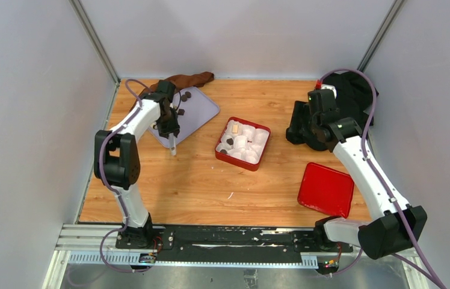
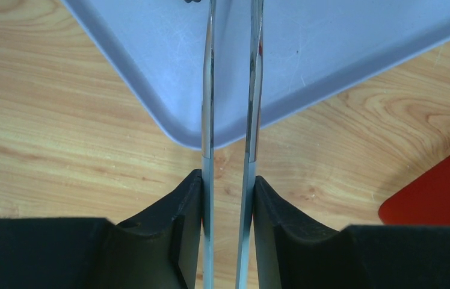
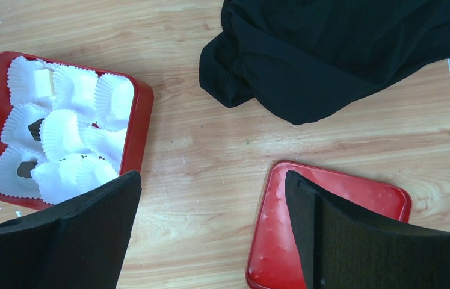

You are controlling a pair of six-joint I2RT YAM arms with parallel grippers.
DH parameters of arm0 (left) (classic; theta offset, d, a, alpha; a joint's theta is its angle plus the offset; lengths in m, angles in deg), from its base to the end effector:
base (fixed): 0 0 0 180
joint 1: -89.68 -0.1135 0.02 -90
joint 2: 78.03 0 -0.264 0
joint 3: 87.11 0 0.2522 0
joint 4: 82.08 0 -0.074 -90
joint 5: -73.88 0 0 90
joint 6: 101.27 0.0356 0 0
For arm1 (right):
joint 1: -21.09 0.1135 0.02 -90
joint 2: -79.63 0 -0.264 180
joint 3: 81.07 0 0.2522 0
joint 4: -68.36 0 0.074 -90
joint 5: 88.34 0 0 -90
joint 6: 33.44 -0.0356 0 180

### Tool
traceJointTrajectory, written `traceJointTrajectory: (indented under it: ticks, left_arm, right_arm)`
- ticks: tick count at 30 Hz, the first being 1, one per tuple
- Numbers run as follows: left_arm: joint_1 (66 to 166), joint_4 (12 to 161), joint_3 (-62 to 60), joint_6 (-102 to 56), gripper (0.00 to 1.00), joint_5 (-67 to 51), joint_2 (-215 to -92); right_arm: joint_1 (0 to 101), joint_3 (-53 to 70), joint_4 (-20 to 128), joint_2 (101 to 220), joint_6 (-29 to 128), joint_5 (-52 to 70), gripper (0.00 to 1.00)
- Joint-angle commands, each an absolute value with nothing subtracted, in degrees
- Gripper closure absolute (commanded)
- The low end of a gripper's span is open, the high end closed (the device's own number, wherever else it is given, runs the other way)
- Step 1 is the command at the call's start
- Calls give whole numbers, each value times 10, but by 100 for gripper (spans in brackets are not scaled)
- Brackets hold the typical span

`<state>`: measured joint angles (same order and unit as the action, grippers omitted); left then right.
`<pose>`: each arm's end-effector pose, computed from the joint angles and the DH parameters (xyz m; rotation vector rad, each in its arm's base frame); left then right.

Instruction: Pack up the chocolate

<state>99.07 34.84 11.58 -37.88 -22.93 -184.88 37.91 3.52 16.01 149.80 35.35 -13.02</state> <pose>0.3769 -0.0581 0.2268 -0.4454 2.7584 0.0155 0.2517 0.0667 0.3580 0.2230 2.1975 0.0824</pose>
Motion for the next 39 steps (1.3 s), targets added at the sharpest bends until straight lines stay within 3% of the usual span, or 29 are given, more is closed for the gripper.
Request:
traceJointTrajectory:
  ticks: [1, 8, 15, 25, 39]
  left_arm:
    - [985, 346, 98, -370, 100, -235, -1792]
    - [1006, 345, 87, -325, 100, -201, -1731]
    - [1142, 313, 184, -231, 100, -200, -1731]
    - [1255, 287, 268, -210, 100, -86, -1830]
    - [1288, 280, 356, -246, 100, -93, -1940]
  right_arm:
    - [375, 26, 149, 1485, 349, -136, 7]
    - [375, 19, 149, 1480, 339, -129, 7]
    - [376, 20, 149, 1483, 333, -124, 7]
    - [375, 17, 143, 1468, 332, -136, 7]
    - [375, 19, 139, 1465, 334, -139, 7]
